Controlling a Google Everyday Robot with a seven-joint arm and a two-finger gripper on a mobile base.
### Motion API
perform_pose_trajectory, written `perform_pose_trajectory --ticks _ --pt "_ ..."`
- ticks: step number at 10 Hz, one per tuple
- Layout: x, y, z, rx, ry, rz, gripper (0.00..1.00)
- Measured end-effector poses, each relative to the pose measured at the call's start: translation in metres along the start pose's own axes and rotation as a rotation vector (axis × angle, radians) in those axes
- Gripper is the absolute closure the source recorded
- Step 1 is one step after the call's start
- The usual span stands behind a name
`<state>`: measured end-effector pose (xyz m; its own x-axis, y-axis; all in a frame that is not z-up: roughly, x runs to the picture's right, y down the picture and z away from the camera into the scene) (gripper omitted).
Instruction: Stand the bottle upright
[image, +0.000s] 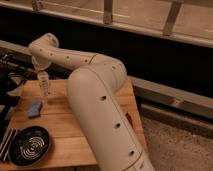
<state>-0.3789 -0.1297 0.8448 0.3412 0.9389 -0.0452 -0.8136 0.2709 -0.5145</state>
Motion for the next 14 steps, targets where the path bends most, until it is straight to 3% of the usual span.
perform_pose_trajectory --ticks 1,3,4,6,9,11,14 --pt "0.001 0.001 0.0 0.004 0.006 -0.001 0.98" --pt "0.003 -0.011 -0.003 0.093 0.025 -0.042 0.98" --pt "0.005 -0.021 -0.006 0.12 0.028 -0.058 0.98" --pt "0.013 -0.041 -0.015 0.139 0.023 -0.079 0.98" --pt "0.019 -0.05 -0.015 0.121 -0.032 -0.066 0.98" --pt "0.021 -0.058 -0.013 0.12 -0.122 -0.071 0.98" --pt "0.016 -0.053 -0.007 0.118 -0.142 -0.099 0.98"
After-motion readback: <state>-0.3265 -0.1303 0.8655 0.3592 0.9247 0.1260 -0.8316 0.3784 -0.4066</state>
